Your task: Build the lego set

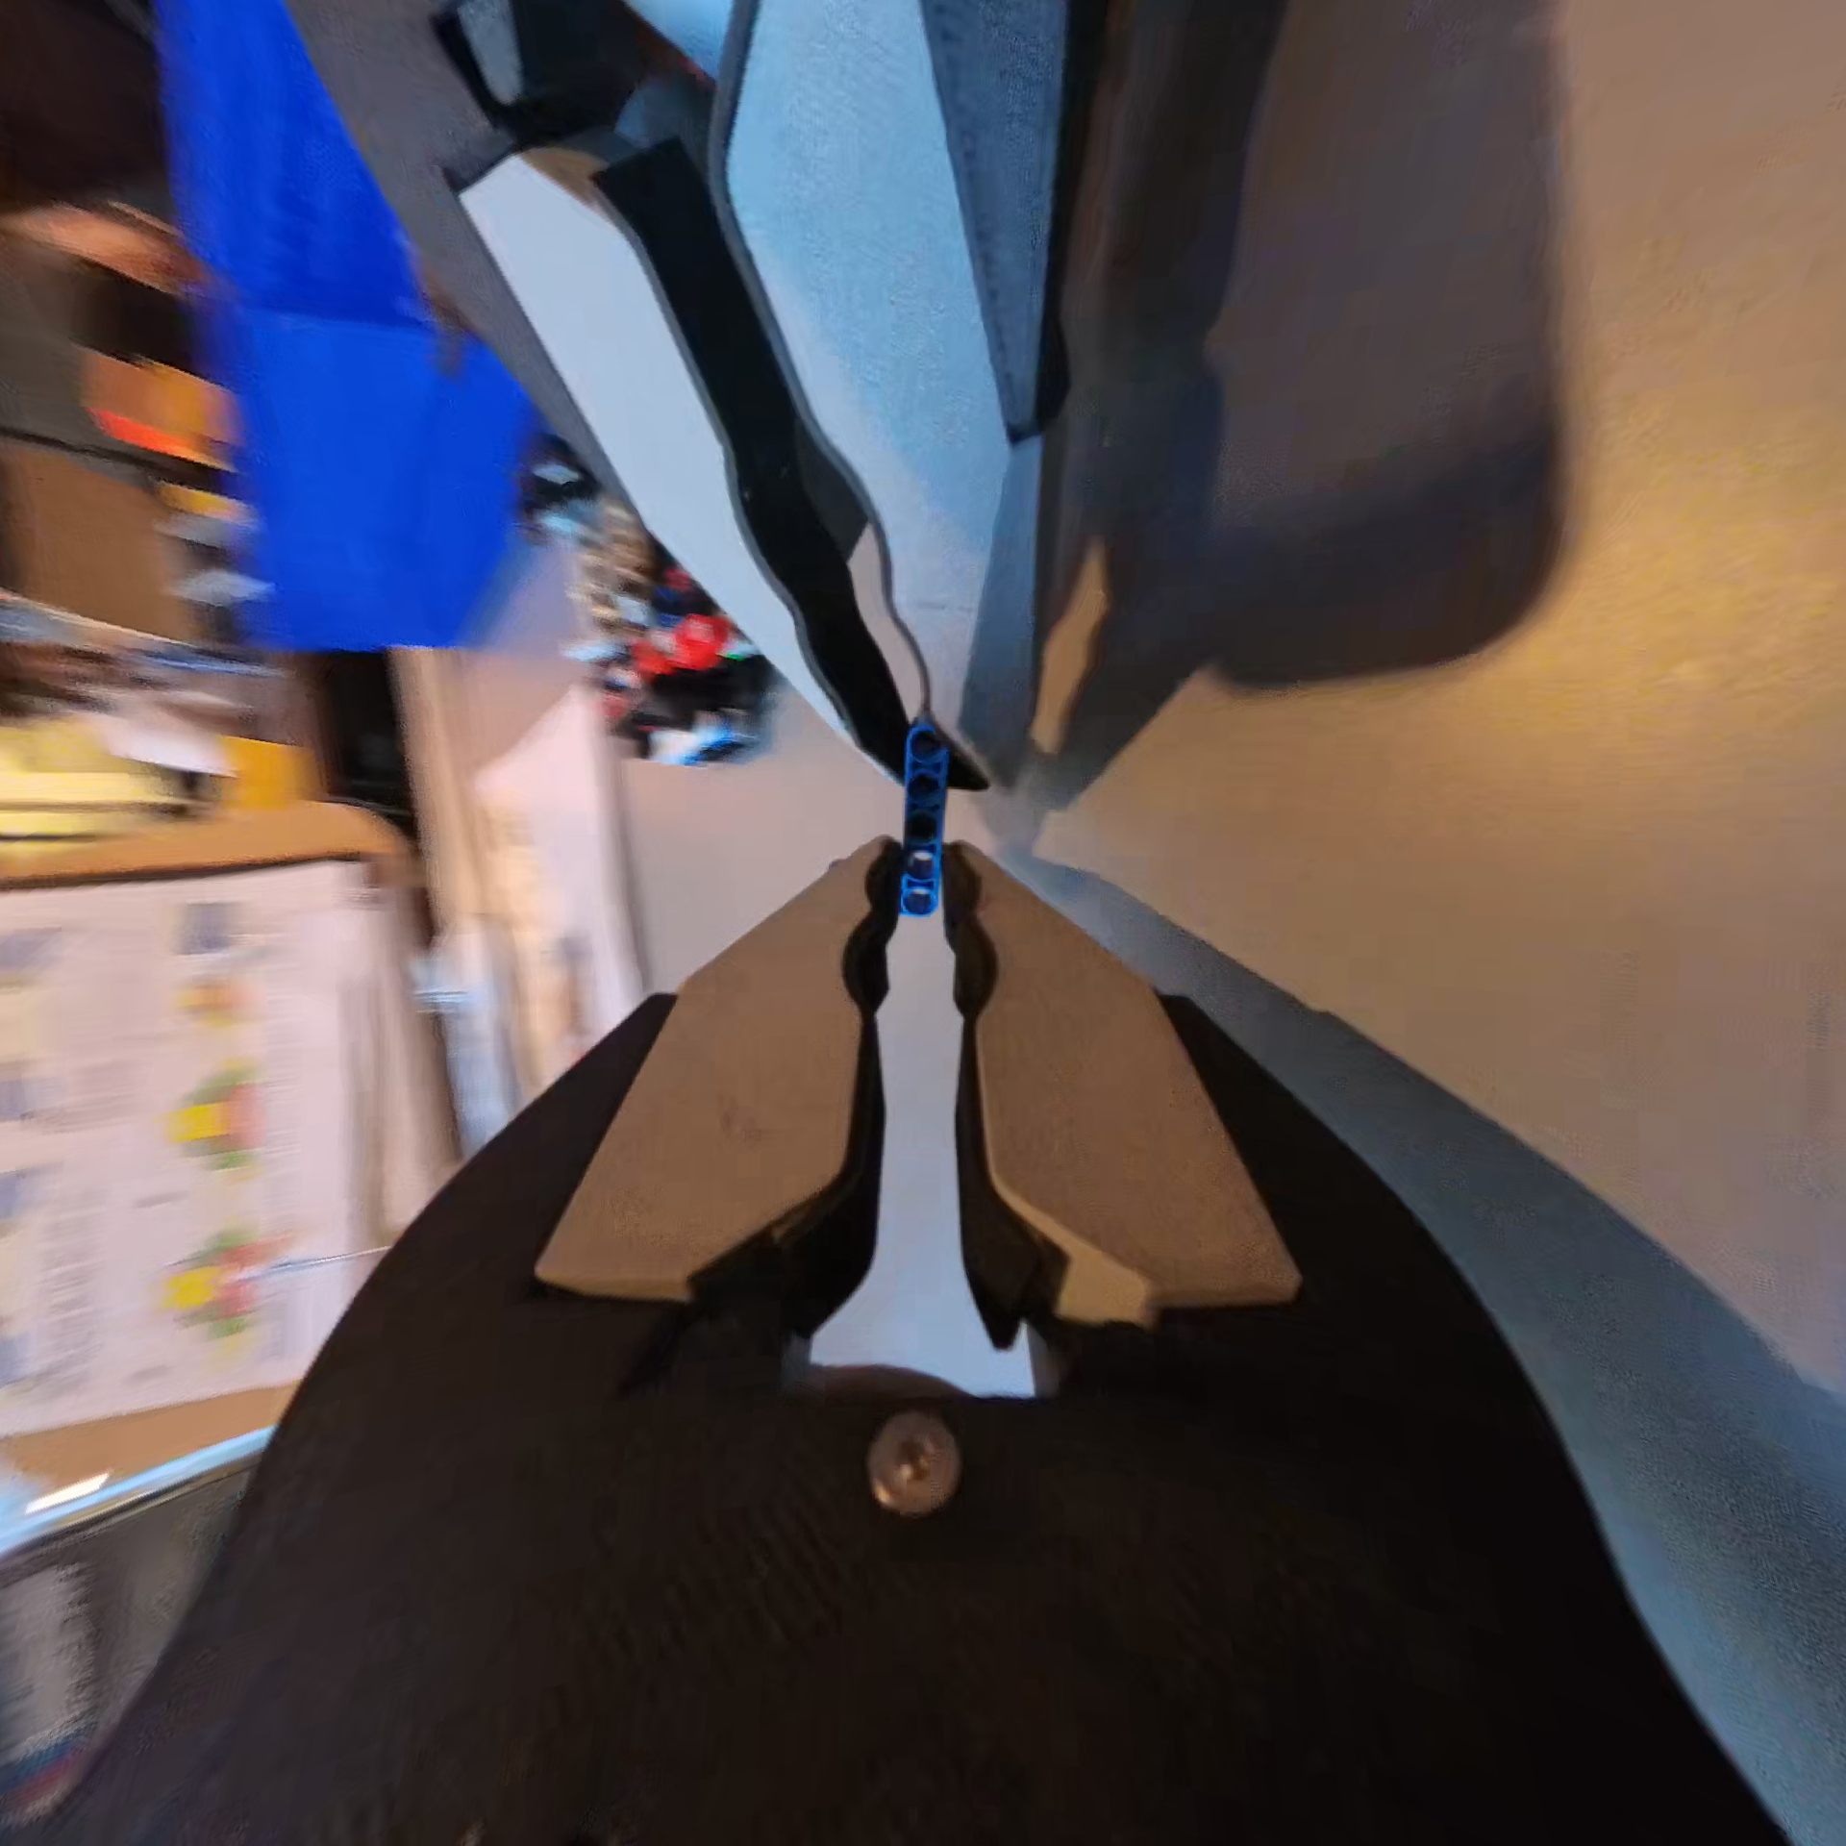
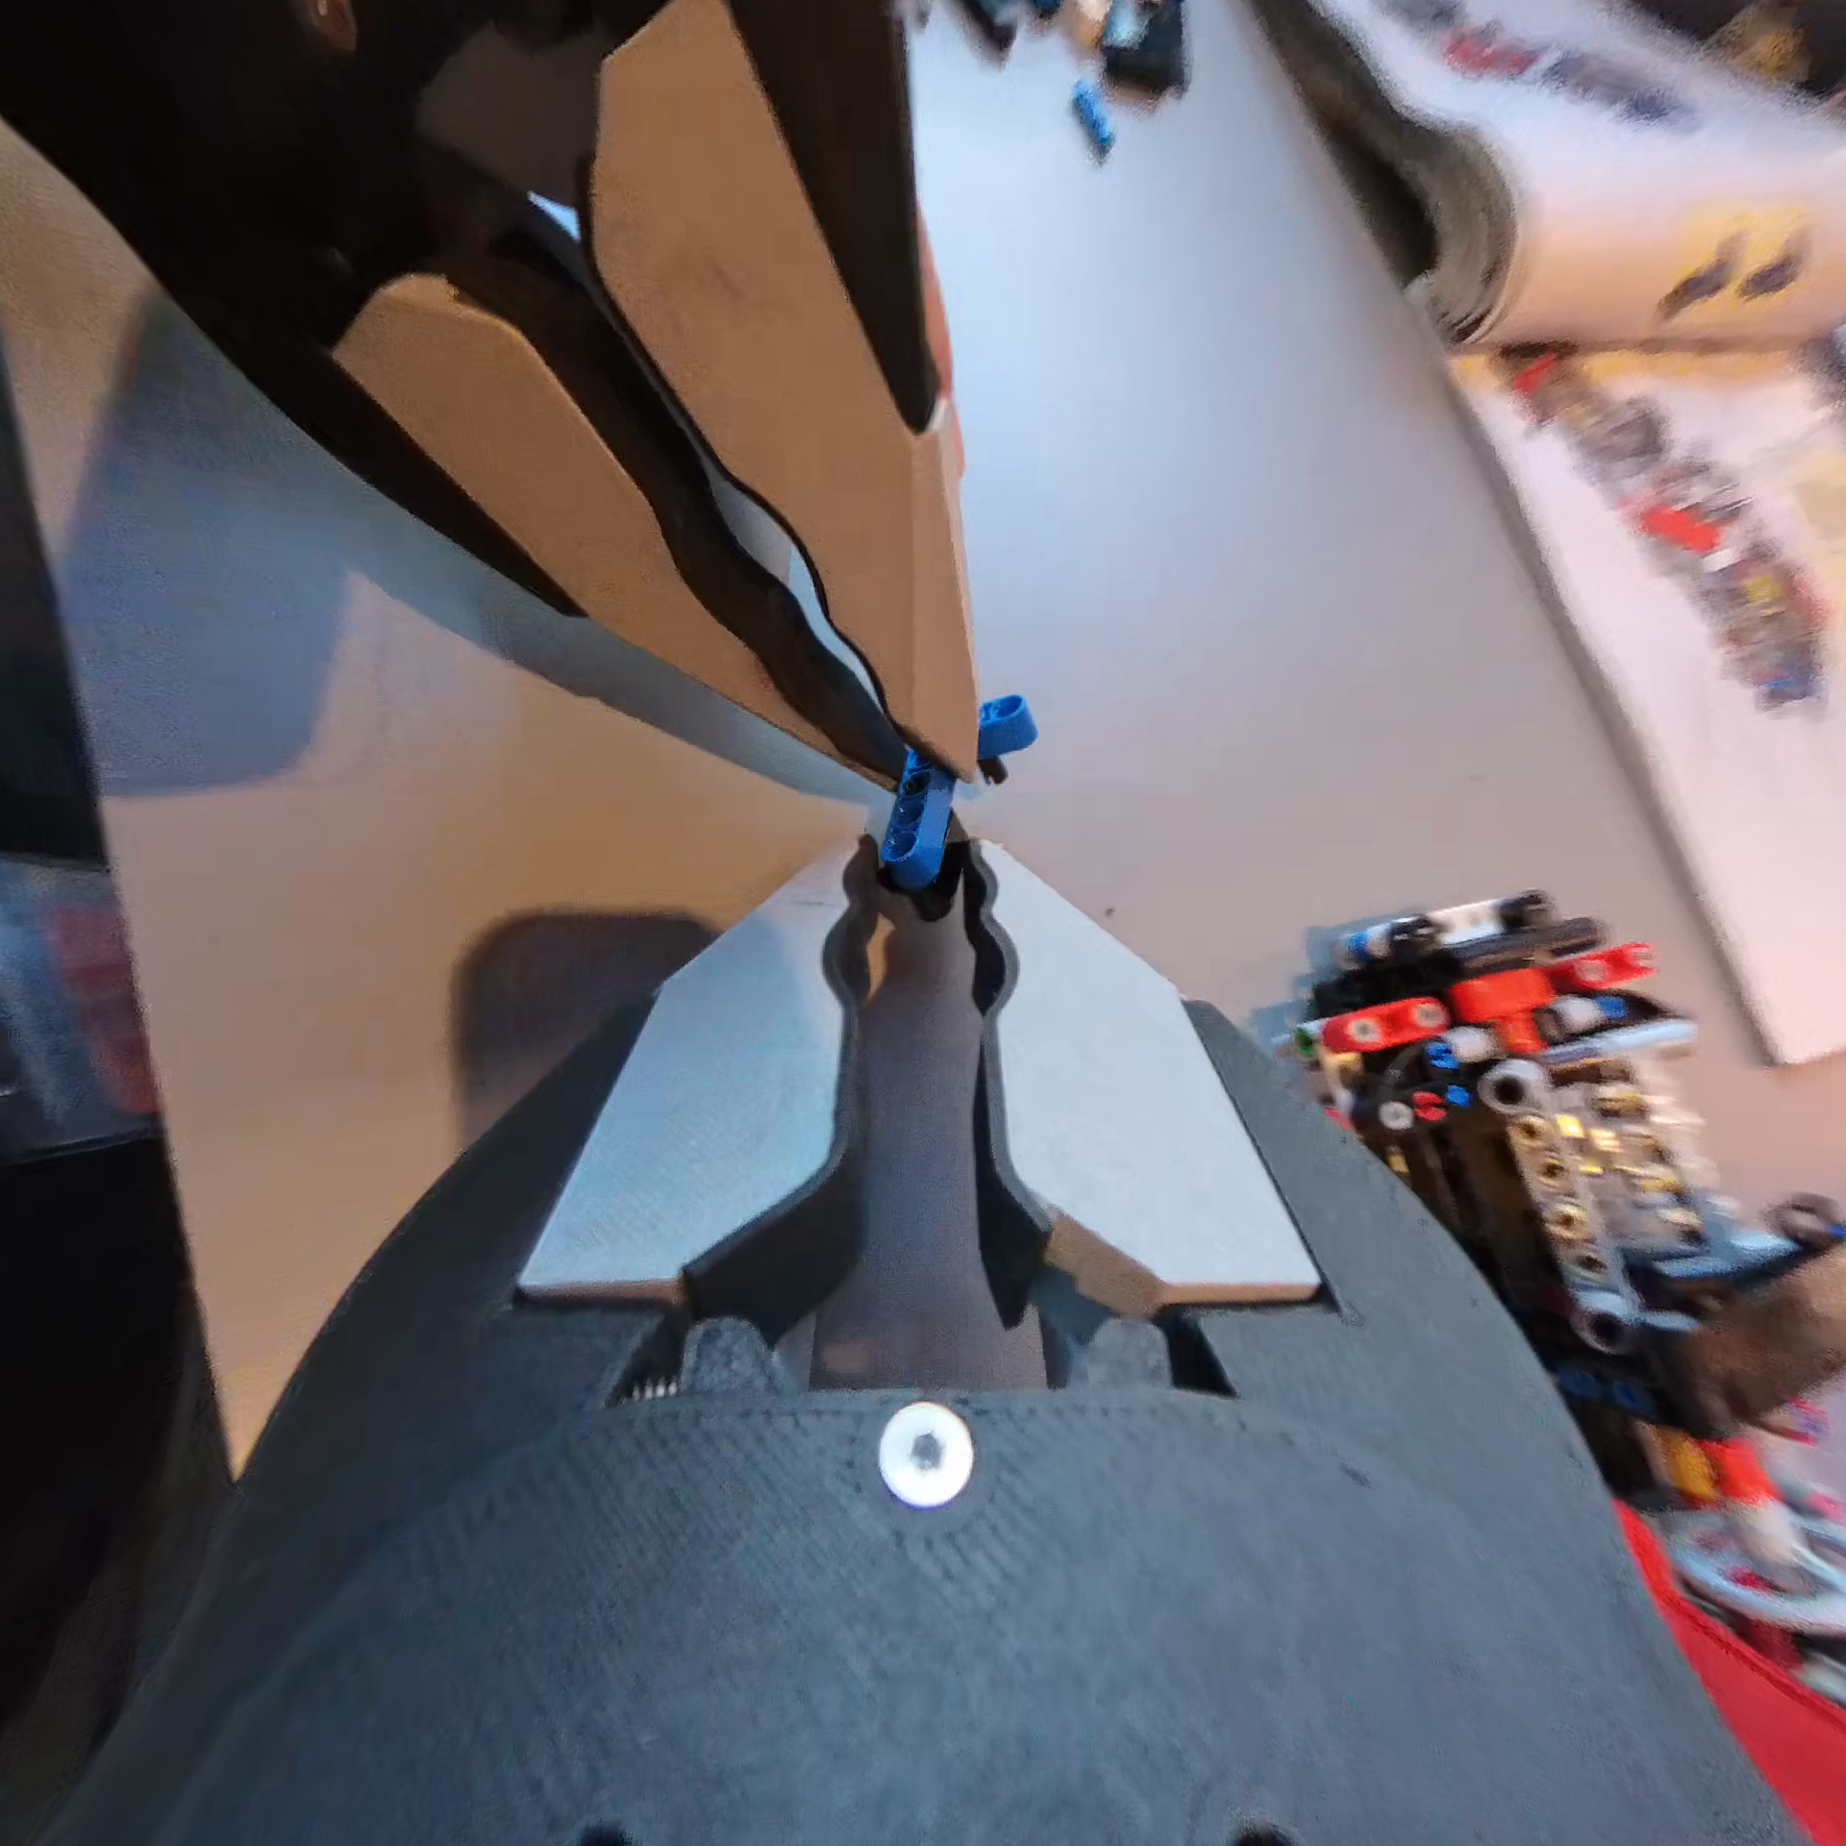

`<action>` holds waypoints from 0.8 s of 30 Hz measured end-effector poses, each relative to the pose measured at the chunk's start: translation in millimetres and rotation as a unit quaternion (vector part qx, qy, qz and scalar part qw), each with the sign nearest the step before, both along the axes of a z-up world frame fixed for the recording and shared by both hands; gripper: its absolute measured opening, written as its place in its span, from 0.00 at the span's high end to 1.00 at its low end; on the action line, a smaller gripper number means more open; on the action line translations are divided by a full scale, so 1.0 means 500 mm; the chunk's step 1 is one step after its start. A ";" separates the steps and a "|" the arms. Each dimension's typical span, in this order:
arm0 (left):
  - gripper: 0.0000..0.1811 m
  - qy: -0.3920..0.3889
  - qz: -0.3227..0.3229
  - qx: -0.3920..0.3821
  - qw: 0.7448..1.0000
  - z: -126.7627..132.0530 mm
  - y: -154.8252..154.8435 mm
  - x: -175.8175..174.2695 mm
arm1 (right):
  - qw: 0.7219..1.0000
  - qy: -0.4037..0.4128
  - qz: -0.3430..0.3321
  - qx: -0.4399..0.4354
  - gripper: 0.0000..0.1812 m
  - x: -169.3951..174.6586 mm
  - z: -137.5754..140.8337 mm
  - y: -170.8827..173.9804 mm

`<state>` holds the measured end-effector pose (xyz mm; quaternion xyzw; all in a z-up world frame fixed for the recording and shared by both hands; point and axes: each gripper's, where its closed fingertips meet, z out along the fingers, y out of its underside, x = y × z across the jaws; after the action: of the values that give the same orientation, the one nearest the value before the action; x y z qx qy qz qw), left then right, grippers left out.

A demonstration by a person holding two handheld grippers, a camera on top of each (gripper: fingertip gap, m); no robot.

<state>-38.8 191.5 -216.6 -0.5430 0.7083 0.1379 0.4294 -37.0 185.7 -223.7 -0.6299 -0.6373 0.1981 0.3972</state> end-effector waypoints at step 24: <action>0.93 -0.191 0.050 0.101 0.975 0.055 -0.008 -0.038 | 0.993 0.052 -0.103 -0.002 0.89 0.025 0.047 0.036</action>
<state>-57.7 187.7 -189.3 -0.5478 0.5674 0.1236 0.6022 -24.6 203.7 -200.3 -0.6818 -0.5473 0.1903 0.4465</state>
